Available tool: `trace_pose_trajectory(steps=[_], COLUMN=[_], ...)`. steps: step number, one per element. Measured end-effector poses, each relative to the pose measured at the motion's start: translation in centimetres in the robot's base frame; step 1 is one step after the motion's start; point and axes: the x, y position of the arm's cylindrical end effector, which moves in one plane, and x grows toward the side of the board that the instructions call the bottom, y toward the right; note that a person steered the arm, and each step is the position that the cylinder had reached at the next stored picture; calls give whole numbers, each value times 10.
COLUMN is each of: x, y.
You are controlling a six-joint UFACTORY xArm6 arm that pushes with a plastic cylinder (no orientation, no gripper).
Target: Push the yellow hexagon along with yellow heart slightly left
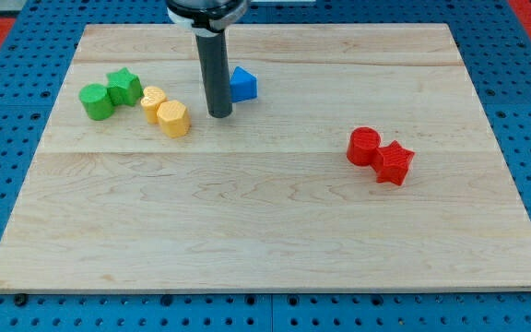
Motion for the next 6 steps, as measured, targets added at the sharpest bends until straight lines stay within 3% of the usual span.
trace_pose_trajectory(steps=[3,6], x=[12,3], y=[-58,-78])
